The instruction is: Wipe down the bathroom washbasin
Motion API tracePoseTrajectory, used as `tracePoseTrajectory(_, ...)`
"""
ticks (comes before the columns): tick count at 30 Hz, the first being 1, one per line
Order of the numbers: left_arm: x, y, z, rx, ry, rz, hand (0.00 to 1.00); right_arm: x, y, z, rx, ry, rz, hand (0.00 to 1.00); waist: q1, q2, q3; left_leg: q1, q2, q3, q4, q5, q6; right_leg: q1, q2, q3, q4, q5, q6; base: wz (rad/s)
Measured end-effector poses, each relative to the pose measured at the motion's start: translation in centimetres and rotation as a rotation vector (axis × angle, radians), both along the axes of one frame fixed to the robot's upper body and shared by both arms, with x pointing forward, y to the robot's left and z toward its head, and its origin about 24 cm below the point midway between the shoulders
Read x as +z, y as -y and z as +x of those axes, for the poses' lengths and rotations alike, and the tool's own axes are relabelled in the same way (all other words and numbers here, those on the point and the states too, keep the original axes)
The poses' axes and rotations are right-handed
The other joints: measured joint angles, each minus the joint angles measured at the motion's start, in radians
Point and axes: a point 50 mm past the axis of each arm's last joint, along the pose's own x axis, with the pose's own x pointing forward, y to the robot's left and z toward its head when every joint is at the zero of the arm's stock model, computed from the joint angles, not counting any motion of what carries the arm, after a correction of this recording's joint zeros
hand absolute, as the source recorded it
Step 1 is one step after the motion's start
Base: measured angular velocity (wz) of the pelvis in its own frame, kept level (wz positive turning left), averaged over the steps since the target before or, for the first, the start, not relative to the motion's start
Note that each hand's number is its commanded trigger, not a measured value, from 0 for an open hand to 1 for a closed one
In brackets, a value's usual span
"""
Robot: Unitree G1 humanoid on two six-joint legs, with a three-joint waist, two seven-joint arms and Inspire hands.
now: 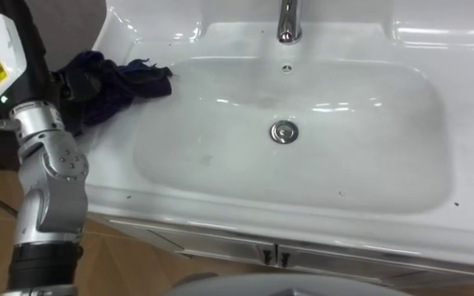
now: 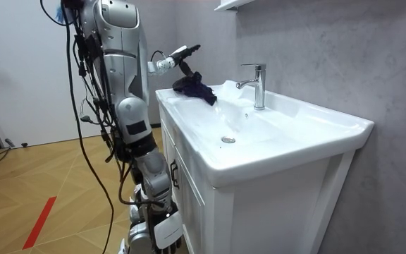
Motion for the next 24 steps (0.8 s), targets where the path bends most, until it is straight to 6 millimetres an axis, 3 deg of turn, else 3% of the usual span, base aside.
tracePoseTrajectory(10, 0.5, -0.3, 0.0, -0.022, 0.068, -0.147, 0.00, 0.0, -0.1, 0.1, 0.028, -0.007, -0.001, 0.00, 0.000, 0.017, 0.0041, 0.000, 0.002, -0.002, 0.006, -0.001, 0.002, -0.004, 0.002, 0.008, 0.015, -0.001, 0.000, 0.00)
tracePoseTrajectory(18, 1.7, -1.5, 0.0, 0.015, 0.142, -0.215, 0.00, -0.1, -0.2, 0.1, 0.027, -0.007, 0.001, 0.00, 0.001, 0.016, 0.0048, -0.004, 0.003, 0.000, 0.016, -0.001, 0.002, -0.005, 0.003, 0.015, 0.016, -0.003, 0.000, 0.00)
tracePoseTrajectory(24, 4.0, -1.6, -0.4, 0.010, 0.247, -0.194, 0.00, -0.2, -0.5, 0.0, 0.014, -0.007, 0.003, 0.00, 0.001, 0.009, 0.0068, -0.006, 0.003, -0.001, 0.016, -0.001, 0.002, -0.007, 0.002, 0.014, 0.014, -0.004, -0.001, 0.00)
